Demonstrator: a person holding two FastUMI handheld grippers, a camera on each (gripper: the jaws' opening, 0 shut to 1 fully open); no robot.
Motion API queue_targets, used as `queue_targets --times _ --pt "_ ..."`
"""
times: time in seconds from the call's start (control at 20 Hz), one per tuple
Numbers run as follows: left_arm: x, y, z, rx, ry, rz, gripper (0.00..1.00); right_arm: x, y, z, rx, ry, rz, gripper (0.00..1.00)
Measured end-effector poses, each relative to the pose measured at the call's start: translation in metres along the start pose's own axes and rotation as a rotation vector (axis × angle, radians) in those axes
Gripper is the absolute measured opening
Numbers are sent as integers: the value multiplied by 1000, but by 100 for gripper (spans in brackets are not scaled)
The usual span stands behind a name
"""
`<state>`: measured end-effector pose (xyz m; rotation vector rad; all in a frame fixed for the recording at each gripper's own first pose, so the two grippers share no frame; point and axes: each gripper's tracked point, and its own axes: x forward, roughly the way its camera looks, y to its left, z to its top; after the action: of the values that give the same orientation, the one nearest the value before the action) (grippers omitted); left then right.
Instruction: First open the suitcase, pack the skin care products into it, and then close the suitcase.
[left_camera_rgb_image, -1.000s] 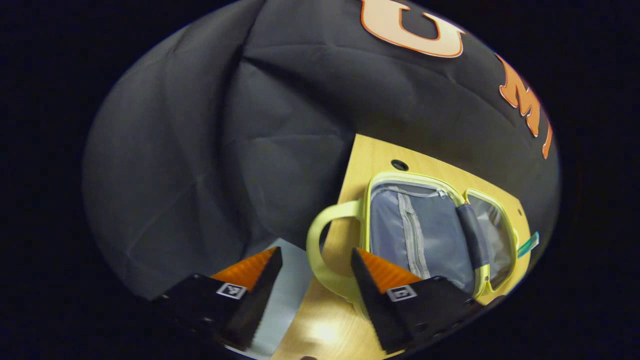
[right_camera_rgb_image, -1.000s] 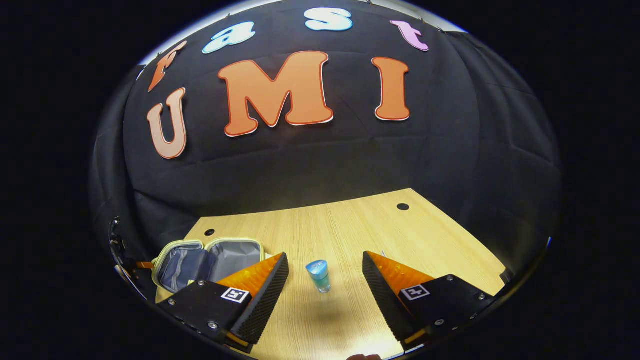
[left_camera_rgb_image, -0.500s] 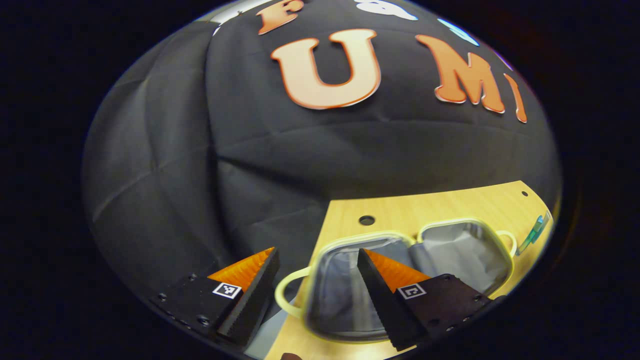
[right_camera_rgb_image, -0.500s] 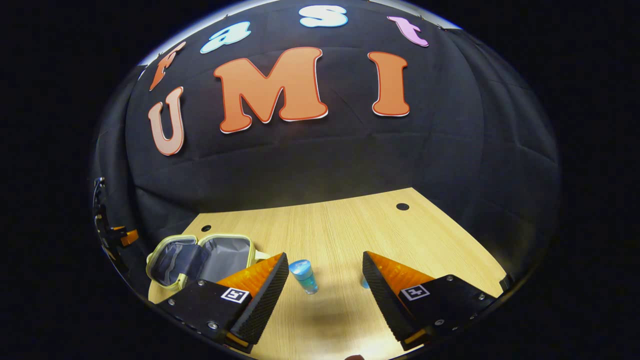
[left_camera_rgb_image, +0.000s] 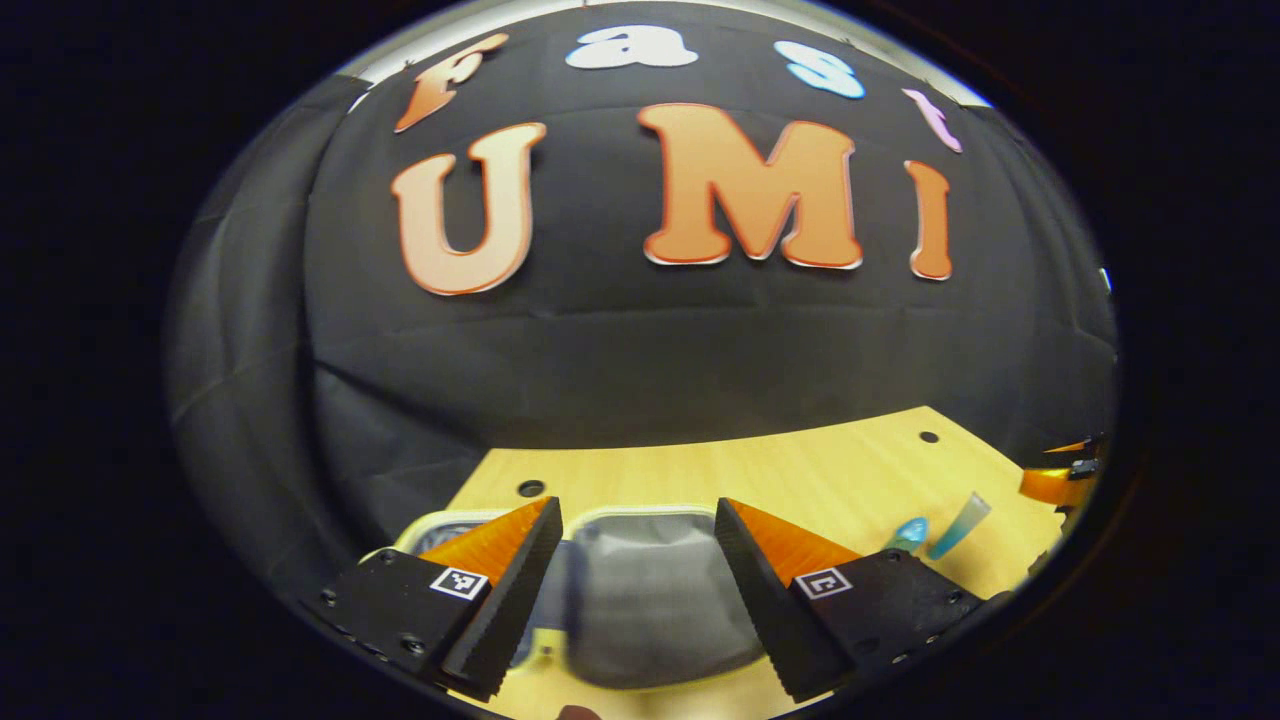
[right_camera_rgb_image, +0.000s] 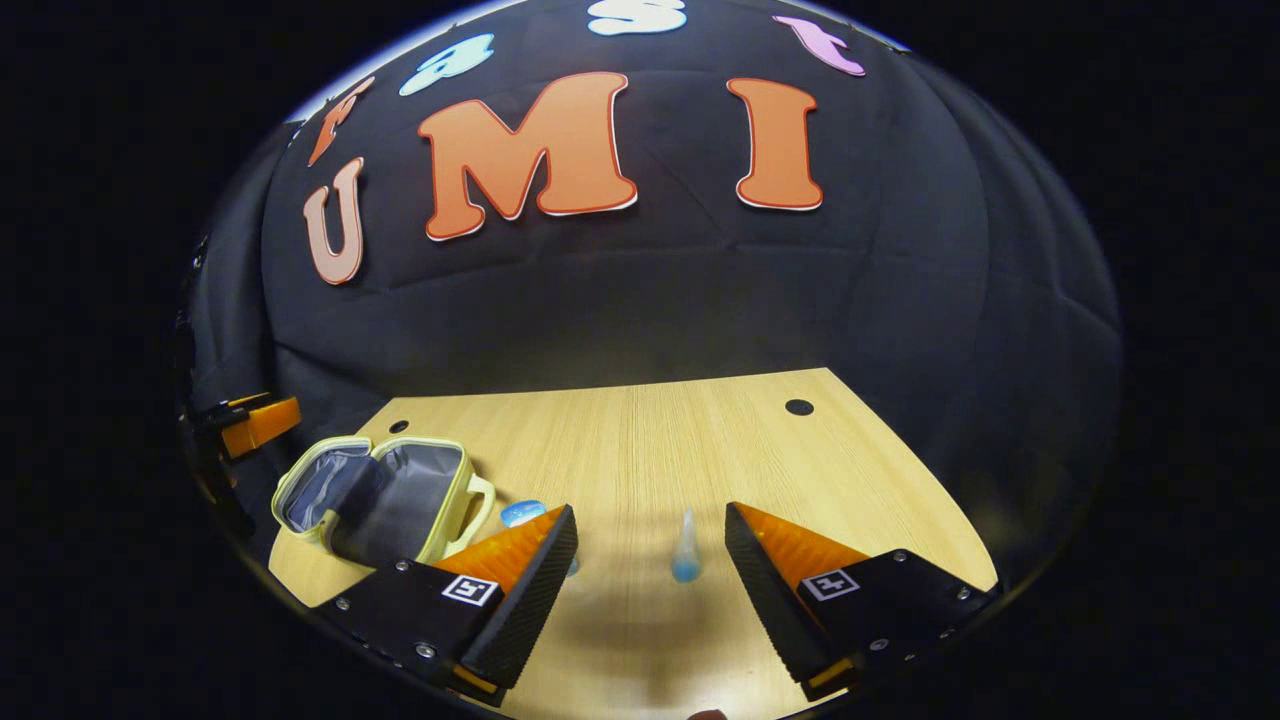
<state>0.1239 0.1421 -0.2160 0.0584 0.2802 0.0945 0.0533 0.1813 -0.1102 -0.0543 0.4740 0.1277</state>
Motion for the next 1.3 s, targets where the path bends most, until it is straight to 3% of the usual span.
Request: queue_targets --times 0.2,0.55,0.8,1.1,1.3 --pt "4 -92 -30 -12 40 -78 95 -1 -24 -7 -24 27 24 95" --pt "14 -189 -93 21 128 -182 96 1 -56 -27 -58 78 45 95" --pt "26 -227 -129 89 187 -214 96 -2 -70 -39 -46 104 44 95" --pt "74 -236 -158 161 218 -153 96 -7 -95 -52 -51 137 9 95" --pt "96 -244 -175 143 237 -148 94 -12 -108 -63 -43 160 -18 95"
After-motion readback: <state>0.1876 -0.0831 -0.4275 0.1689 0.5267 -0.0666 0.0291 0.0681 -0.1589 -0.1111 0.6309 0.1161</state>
